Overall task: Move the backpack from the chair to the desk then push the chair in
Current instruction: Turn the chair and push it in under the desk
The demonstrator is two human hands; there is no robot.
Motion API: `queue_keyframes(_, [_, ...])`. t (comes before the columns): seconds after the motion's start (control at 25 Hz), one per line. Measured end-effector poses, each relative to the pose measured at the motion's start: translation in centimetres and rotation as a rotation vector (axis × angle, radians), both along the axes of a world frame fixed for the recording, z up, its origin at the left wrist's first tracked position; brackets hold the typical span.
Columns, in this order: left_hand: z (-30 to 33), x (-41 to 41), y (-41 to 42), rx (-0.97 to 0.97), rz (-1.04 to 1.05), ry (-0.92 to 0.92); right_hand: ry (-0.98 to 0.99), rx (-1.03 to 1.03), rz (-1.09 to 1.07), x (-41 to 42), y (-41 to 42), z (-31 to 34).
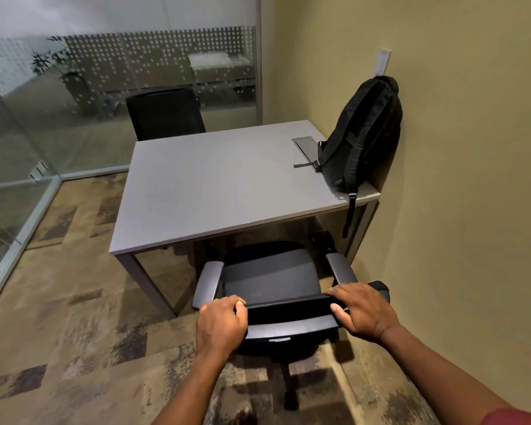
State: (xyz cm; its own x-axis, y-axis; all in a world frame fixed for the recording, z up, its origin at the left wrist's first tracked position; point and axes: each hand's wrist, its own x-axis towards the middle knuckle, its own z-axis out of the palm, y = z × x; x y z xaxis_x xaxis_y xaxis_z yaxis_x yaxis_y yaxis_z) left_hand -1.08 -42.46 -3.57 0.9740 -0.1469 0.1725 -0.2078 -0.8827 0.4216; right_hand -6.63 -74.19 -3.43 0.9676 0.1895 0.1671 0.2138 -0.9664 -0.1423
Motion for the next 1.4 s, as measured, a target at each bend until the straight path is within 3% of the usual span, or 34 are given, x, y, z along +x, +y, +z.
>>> queue_keyframes(0.8, [-0.8, 18.2, -3.1, -0.037, 0.105, -0.009, 0.033, -0.016, 0.108, 20.8, -3.5, 0.3])
queue_keyframes(1.4, [-0.5, 26.8, -3.5, 0.009, 0.23, 0.056, 0.003, 0.036, 0.184, 30.9, -4.1, 0.2])
